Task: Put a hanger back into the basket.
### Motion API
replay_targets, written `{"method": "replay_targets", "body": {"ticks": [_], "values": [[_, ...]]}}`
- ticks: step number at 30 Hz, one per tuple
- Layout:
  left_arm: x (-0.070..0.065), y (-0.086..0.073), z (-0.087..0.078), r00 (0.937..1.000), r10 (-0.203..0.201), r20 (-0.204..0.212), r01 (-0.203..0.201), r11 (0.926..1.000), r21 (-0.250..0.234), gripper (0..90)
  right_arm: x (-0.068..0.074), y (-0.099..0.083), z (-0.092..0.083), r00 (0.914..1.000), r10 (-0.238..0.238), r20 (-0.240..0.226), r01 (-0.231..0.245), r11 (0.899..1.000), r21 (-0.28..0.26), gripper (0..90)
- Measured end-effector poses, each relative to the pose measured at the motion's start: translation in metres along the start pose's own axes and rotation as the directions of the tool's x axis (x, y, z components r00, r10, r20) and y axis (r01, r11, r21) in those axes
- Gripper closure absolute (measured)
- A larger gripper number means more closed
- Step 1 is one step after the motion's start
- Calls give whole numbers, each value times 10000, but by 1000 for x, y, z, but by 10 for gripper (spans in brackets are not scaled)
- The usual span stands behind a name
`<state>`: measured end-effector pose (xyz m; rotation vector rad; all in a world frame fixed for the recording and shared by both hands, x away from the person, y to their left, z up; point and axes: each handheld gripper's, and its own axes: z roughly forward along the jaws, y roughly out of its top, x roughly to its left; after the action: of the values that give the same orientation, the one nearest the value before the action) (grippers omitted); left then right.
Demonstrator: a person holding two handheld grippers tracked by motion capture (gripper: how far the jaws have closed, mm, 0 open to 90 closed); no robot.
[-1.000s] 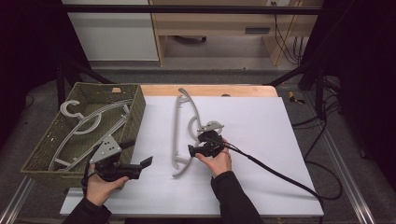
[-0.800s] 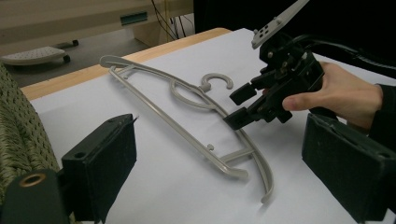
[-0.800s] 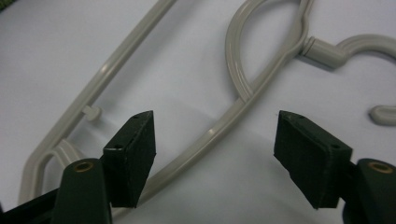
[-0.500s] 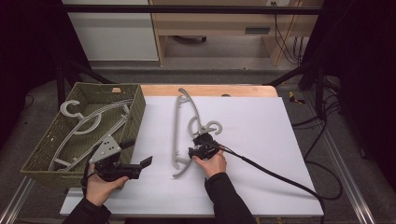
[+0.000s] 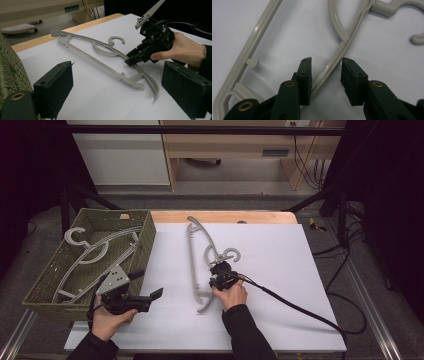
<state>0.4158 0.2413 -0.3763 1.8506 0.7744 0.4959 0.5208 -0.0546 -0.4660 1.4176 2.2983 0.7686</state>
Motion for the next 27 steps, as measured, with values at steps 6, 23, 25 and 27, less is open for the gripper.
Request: {"method": "replay_targets", "body": {"ticks": [6,23,25,27], "values": [[-1,0,1,10000,-7,15,7,10000,36,102,-16,-4,-6,9995,322,8,-323,9993,203,707],[-1,-1,3,10000,53,40,-54,9998,177,101,-61,-22,-21,9993,362,74,-365,9988,333,820],[-1,-1,3,10000,49,63,-50,9998,180,101,-61,-22,-22,9999,122,71,-124,9993,339,805],[-2,-1,3,10000,41,88,-43,9998,179,101,-62,-20,-26,9999,-27,-97,29,9998,185,751]]}}
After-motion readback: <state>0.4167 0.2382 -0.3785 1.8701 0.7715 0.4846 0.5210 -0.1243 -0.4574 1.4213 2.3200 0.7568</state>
